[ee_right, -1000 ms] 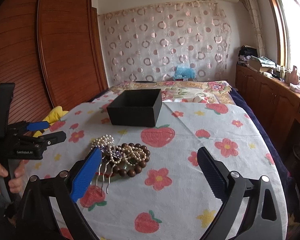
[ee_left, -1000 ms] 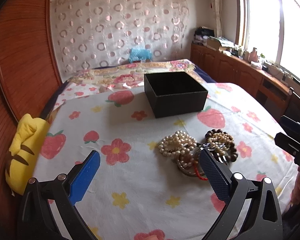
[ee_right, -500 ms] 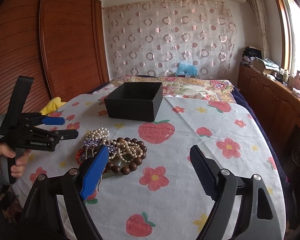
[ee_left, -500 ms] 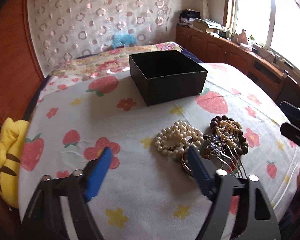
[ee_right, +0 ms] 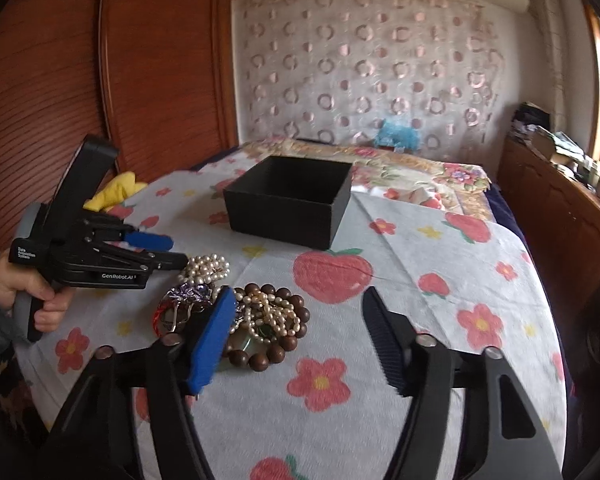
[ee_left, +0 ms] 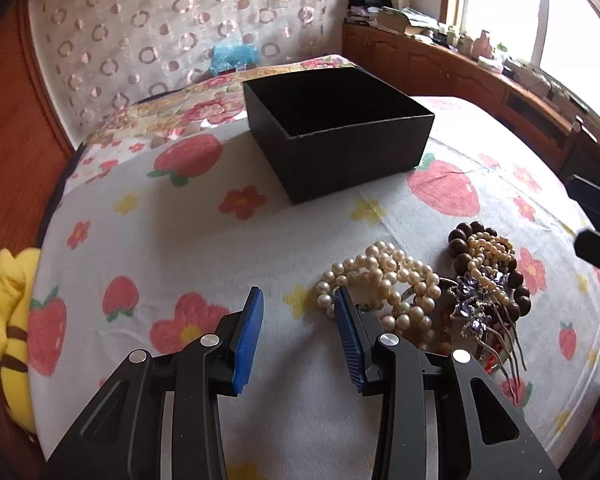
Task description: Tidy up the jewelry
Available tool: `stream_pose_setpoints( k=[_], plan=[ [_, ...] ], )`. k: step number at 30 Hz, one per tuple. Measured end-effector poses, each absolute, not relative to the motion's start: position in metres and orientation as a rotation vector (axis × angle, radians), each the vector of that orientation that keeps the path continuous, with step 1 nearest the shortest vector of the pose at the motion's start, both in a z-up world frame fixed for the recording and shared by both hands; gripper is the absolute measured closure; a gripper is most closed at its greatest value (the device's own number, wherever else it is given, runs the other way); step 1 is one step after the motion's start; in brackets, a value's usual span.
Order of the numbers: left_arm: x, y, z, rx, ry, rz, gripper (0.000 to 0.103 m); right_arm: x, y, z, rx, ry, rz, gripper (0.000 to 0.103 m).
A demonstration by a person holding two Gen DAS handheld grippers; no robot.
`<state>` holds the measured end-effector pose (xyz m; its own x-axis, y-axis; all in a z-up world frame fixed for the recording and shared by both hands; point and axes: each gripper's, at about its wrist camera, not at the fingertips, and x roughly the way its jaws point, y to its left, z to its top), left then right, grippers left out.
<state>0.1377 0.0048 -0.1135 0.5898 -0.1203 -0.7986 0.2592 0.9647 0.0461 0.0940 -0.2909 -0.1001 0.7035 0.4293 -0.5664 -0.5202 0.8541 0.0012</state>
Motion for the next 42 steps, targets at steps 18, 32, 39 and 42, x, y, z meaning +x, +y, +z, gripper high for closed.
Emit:
stream_pose_setpoints(
  k=[18, 32, 39, 42],
  plan=[
    [0.160, -0.017, -0.111, 0.276, 0.953, -0.273, 0.096, 0.124, -0.276, -0.114, -0.210, 0.715, 0.598, 0.050],
    [0.124, -0.011, -0.046, 0.191, 0.755, -0.203, 0.096, 0.125, -0.253, -0.125, -0.262, 0.788, 0.688, 0.079],
    [0.112, -0.015, -0.017, 0.179, 0.676, -0.206, 0.096, 0.139, -0.247, -0.130, -0.279, 0.821, 0.696, 0.080],
    [0.109, -0.015, -0.007, 0.180, 0.652, -0.205, 0.096, 0.144, -0.243, -0.131, -0.308, 0.826, 0.693, 0.080]
  ],
)
